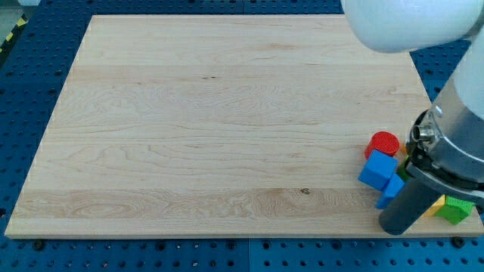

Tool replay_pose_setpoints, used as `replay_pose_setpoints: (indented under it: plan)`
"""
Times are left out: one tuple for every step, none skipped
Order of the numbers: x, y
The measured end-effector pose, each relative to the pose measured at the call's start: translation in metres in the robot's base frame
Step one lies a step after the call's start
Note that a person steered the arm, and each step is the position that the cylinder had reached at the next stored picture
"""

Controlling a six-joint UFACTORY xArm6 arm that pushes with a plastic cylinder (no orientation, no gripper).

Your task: Move the blue hexagon into the green circle

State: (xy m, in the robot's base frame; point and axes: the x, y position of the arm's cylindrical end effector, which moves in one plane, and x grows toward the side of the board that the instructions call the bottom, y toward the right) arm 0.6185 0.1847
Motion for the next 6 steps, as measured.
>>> replay_pose_setpoints:
  plan:
    - [0.000, 0.024]
    - [-0.001, 0.042]
    - [-0.013, 0.042]
    - [-0.045, 0.044]
    - [-0.050, 0.044]
    - [-0.055, 0.042]
